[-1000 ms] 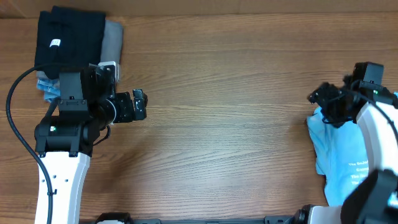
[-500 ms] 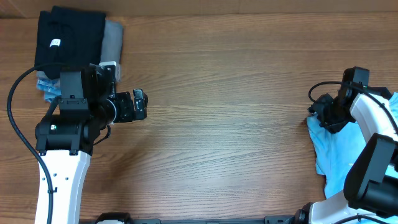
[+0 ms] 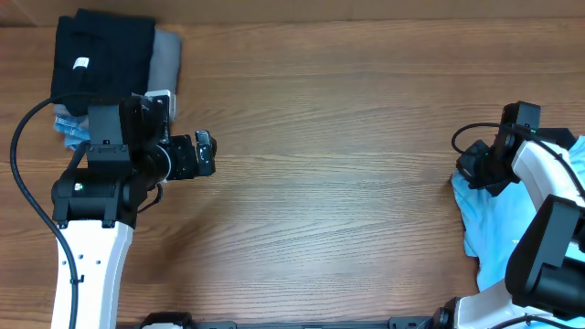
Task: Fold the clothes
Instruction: 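Drag the light-blue T-shirt leftward to the table center with the right gripper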
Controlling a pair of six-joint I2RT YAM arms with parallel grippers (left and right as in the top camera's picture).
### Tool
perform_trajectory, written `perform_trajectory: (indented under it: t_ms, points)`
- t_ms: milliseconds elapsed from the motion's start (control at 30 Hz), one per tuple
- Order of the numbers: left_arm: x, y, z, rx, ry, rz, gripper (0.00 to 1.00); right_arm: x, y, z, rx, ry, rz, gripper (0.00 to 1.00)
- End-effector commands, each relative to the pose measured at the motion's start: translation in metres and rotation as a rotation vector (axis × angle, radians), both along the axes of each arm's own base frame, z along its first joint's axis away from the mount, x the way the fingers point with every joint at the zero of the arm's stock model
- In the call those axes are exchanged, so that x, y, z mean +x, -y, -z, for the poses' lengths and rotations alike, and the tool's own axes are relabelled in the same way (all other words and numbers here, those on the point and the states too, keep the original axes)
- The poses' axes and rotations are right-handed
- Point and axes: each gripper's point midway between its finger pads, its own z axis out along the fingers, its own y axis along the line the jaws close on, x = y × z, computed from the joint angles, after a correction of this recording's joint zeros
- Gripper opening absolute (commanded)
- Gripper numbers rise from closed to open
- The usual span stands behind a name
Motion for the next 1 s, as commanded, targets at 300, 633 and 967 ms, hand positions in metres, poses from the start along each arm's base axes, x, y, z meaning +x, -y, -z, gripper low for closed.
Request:
perform_trajectory:
  t_ms: [300, 633, 967]
  points:
    - [0.005, -0.003, -0.01, 0.018, 0.032, 0.008, 1.0, 0.048, 0.016, -0.178, -0.132, 0.3, -0.058, 0.04]
    - [0.005, -0.003, -0.01, 0.018, 0.033, 0.008, 1.0, 0.07, -0.034, -0.335, -0.103, 0.656, -0.286, 0.04]
    - [0.012, -0.006, -0.03, 0.027, 0.086, -0.004, 1.0, 0.078, -0.215, -0.395, 0.081, 0.884, -0.658, 0.04]
